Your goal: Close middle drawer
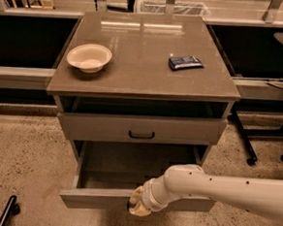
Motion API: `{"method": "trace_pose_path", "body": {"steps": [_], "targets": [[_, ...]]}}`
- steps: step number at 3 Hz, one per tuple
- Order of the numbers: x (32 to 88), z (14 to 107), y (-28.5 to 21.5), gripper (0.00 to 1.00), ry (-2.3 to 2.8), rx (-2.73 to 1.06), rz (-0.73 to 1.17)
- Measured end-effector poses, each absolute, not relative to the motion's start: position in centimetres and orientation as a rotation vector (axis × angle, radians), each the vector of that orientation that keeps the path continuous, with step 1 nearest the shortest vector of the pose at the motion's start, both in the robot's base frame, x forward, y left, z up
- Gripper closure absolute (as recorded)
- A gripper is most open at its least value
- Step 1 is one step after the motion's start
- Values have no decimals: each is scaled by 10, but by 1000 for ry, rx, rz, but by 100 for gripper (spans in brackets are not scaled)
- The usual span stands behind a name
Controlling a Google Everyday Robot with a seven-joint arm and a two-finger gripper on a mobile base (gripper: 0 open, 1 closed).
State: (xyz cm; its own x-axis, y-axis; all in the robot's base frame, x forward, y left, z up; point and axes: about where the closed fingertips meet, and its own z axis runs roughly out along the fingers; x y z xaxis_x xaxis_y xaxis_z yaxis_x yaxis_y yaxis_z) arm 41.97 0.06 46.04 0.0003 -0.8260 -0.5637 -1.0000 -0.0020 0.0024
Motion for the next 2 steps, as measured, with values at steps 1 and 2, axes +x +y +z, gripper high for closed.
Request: {"method": "trace_pose_path", "body": {"steps": [1,2], "targets": [[422,446,-4,86,1893,-1816,587],[421,437,-3,100,1909,-1837,551]]}}
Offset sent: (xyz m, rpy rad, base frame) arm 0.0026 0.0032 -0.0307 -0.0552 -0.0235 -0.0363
